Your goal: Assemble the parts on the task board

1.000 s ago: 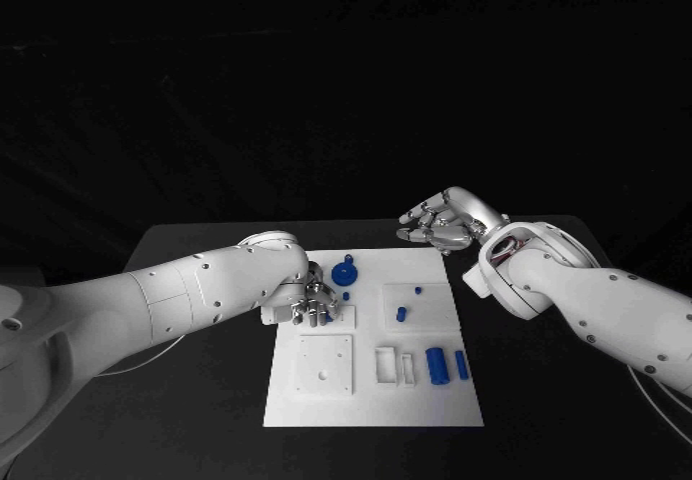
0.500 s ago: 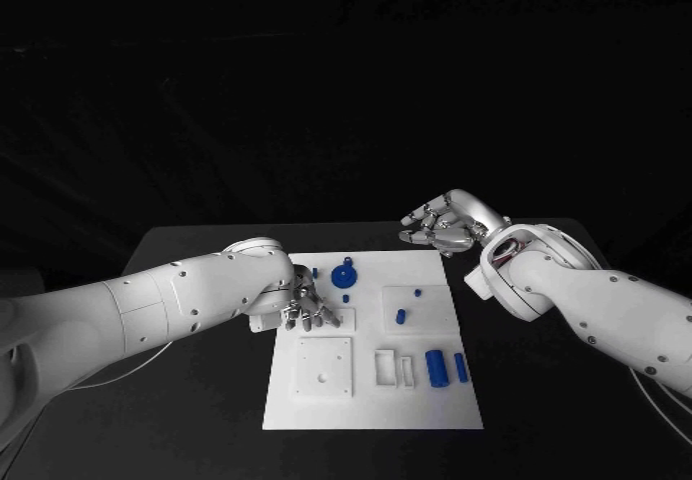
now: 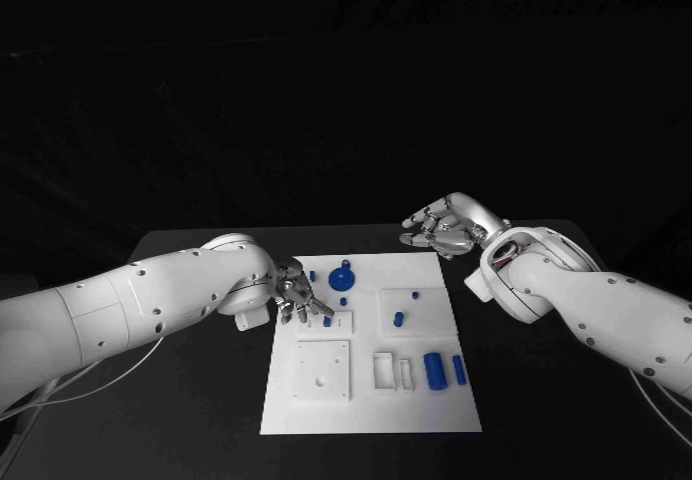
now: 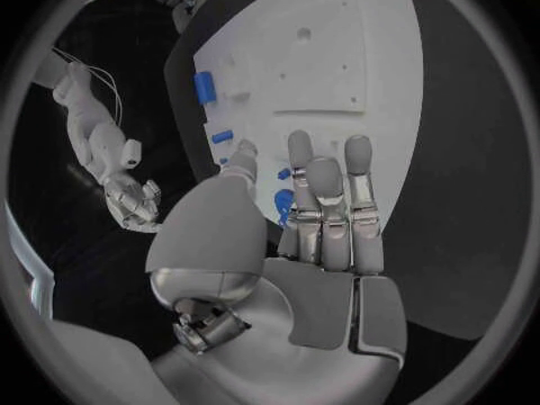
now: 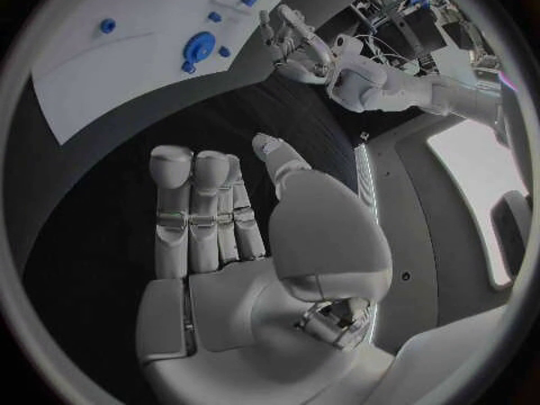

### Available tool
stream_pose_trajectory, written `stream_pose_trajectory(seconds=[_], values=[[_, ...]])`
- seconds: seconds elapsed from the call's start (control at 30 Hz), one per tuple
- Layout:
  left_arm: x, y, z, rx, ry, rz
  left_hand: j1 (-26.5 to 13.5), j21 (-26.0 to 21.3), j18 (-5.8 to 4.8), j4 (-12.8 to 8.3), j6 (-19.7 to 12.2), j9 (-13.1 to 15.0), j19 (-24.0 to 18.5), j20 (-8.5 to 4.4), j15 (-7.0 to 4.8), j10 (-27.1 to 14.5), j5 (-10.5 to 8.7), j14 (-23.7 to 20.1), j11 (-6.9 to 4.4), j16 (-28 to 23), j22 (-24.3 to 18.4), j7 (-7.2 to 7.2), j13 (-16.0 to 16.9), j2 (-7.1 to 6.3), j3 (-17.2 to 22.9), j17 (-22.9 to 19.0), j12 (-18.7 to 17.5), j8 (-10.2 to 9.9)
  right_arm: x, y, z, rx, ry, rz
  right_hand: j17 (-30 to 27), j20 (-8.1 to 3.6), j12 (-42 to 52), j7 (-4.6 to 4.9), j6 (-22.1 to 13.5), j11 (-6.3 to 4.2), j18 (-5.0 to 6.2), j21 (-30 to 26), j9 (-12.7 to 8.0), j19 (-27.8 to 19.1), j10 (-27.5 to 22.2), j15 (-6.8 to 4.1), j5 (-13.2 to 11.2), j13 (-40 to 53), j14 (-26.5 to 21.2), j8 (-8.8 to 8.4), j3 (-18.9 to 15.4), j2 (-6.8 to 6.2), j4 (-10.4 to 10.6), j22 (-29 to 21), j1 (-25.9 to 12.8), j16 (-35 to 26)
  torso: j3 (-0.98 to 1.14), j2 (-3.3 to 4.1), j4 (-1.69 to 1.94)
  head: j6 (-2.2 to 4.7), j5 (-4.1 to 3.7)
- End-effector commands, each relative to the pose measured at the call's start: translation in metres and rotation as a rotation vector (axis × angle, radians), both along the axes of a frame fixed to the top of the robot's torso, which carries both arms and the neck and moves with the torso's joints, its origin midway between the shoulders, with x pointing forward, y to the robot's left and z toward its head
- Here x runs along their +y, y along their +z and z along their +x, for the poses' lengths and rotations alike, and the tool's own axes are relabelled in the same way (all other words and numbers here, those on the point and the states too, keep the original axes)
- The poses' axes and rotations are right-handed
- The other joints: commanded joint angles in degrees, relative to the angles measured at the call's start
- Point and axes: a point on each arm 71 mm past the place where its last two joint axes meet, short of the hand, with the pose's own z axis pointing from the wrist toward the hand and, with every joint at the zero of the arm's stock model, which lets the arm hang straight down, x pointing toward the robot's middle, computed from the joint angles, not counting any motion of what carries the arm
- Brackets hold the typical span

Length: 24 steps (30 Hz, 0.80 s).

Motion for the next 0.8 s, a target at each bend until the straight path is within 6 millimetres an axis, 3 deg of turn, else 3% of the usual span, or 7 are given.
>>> stream_pose_trajectory(seconds=[0.03, 0.1, 0.17, 0.2, 0.33, 0.53, 0.8], values=[[-0.010, 0.016, 0.001, -0.164, -0.067, -0.187, 4.94, -2.82, -0.58, -4.52, 0.55, -0.84, -1.80, 0.79, 0.86, -2.72, 4.39, -2.22, 0.73, -3.89, -1.87, 0.70, -0.18, 2.50, 0.48, -2.26, -4.26, 0.81, -0.002, 0.001, 0.000, -0.014, 0.000, 0.007, -0.08, 0.40, -0.27, 0.02, -0.30, 0.15, 0.00, -0.56, 0.00, 1.00, 0.00, 0.05, 0.16, -0.16, -0.12, 0.20, -0.12, -0.41, 0.19, 4.21, 0.14, -0.36, 0.04, -0.04, 0.10, 0.13, -0.26], [-0.013, 0.025, 0.001, -0.259, -0.099, -0.241, 10.20, -5.54, -0.78, -8.04, 1.10, -1.93, -4.40, 1.75, 2.20, -7.09, 7.33, -5.98, 2.13, -8.25, -3.54, 1.57, -0.23, 3.77, 2.62, -4.37, -9.05, 0.06, -0.004, 0.001, 0.001, -0.016, -0.006, 0.008, -0.14, 0.41, -1.88, 0.02, -0.32, 0.06, 0.04, -1.20, 0.00, 0.85, 0.51, 0.04, 0.15, -1.93, -0.25, 0.19, 0.17, -0.44, 0.04, 4.11, 0.31, -0.41, 0.02, 0.00, 0.09, 0.20, -0.28], [-0.016, 0.033, 0.001, -0.361, -0.140, -0.273, 12.12, -8.06, -0.16, -10.43, 2.23, -3.82, -5.43, 2.78, 3.00, -7.89, 6.56, -6.35, 2.86, -12.52, -5.48, 1.91, -0.34, 3.82, 3.61, -6.83, -12.96, -1.84, -0.006, 0.000, 0.001, -0.019, -0.013, 0.010, -0.14, 0.38, -2.17, 0.02, -0.28, 0.04, -0.01, -1.19, 0.01, 0.87, 0.70, 0.01, 0.17, -2.61, -0.26, 0.21, 0.42, -0.44, -0.04, 4.14, 0.31, -0.38, -0.07, 0.03, 0.12, 0.33, -0.29], [-0.018, 0.035, 0.001, -0.404, -0.156, -0.281, 13.22, -8.44, 0.14, -11.59, 2.58, -4.55, -5.25, 2.90, 3.18, -8.21, 4.10, -5.99, 3.08, -13.48, -5.75, 2.07, -0.32, 3.99, 4.39, -7.40, -14.41, -2.72, -0.007, 0.000, 0.002, -0.020, -0.015, 0.011, -0.15, 0.37, -2.24, 0.03, -0.30, 0.05, 0.00, -1.32, 0.00, 0.85, 0.62, 0.01, 0.18, -2.80, -0.27, 0.21, 0.57, -0.44, -0.10, 4.11, 0.33, -0.39, -0.05, 0.03, 0.09, 0.38, -0.23], [-0.025, 0.045, 0.001, -0.583, -0.233, -0.285, 14.94, -9.18, 0.90, -14.63, 5.75, -6.19, -6.05, 3.32, 3.75, -9.42, 3.26, -6.65, 4.43, -16.82, -5.25, 2.30, -0.41, 3.44, 6.22, -9.04, -18.62, -4.64, -0.009, 0.000, 0.003, -0.026, -0.025, 0.020, -0.26, 0.45, -4.13, 0.13, -0.58, 0.13, 0.10, -3.12, 0.00, 0.41, 0.44, 0.10, 0.08, -5.02, -0.80, 0.21, 1.52, -0.52, -0.41, 3.74, 0.41, -0.67, 0.00, 0.09, 0.03, 0.56, -0.27], [-0.032, 0.045, 0.002, -0.739, -0.324, -0.221, 14.12, -8.06, 2.46, -16.98, 8.45, -7.83, -6.27, 4.04, 4.07, -12.04, 2.86, -3.86, 5.37, -20.26, -1.82, 2.23, -0.47, 2.72, 8.17, -10.60, -19.38, -8.48, -0.010, 0.000, 0.004, -0.027, -0.030, 0.037, -1.71, 0.72, -10.30, 0.32, -0.49, 0.45, 0.63, -12.57, -0.01, -1.33, -0.17, 0.40, -0.56, -12.11, -2.05, 0.20, 4.34, -0.59, -1.00, 1.55, 0.61, -2.08, 0.05, 0.04, 0.00, 0.69, -0.21], [-0.042, 0.020, 0.003, -0.811, -0.419, -0.124, 12.86, -6.29, 3.42, -18.23, 8.63, -8.94, -3.14, 3.62, 3.54, -12.51, 2.52, -0.03, 5.30, -17.63, 1.02, 2.28, -0.51, 2.32, 9.82, -8.51, -19.47, -8.56, -0.008, 0.000, 0.004, -0.032, -0.025, 0.052, -3.34, 1.12, -29.02, 0.50, 0.20, 1.41, 1.08, -14.68, 0.01, -0.29, 5.92, 0.93, -1.04, -33.59, -1.92, 0.24, 7.35, -0.96, -1.87, 1.54, -0.05, -1.81, 0.09, 0.21, -0.12, 0.90, -0.28]])
